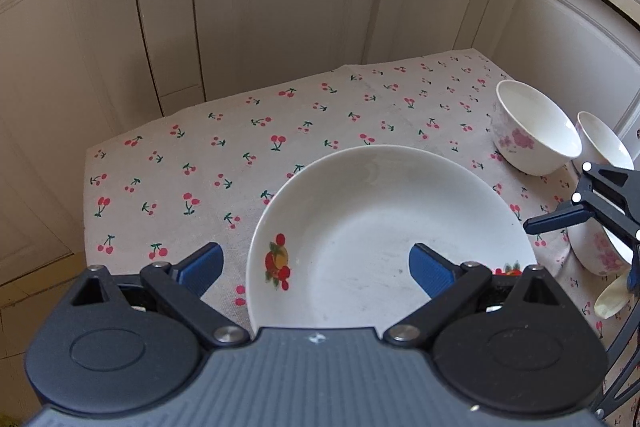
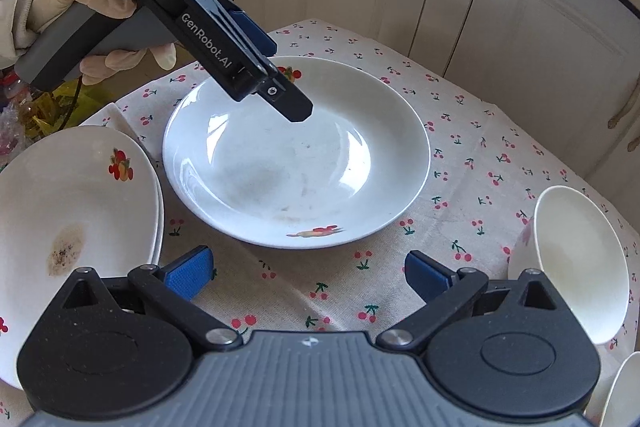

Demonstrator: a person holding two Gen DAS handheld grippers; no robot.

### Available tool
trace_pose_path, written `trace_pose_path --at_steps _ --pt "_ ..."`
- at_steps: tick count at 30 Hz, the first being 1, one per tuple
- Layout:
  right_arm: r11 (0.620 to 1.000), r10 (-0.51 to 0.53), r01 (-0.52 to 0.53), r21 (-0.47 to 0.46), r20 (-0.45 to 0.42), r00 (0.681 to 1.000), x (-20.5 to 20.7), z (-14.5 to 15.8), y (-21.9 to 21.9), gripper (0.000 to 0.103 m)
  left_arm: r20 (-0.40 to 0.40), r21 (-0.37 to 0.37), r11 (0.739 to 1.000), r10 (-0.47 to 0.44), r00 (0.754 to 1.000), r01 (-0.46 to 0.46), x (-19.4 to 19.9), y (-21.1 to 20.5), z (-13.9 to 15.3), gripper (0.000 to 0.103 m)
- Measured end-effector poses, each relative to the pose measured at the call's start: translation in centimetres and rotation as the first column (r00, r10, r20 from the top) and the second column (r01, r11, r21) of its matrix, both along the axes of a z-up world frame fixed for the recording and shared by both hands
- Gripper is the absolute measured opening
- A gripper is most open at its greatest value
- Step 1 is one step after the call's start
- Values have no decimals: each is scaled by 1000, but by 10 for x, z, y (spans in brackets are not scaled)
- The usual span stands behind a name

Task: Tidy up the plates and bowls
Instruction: 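Grasp the rim of the white fruit-decal deep plate with the left tool, then lift and carry the deep plate with the left tool toward the plate stack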

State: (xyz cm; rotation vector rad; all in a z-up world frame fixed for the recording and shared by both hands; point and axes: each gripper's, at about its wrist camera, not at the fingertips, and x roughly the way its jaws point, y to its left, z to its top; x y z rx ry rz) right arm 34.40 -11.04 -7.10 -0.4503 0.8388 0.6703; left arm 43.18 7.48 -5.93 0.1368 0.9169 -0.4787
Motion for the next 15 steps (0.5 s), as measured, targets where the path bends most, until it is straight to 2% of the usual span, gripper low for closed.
trace_pose_path --at_steps 15 --pt "1000 -30 30 0 -44 999 9 1 10 103 -51 -18 999 -42 998 41 16 -9 -12 99"
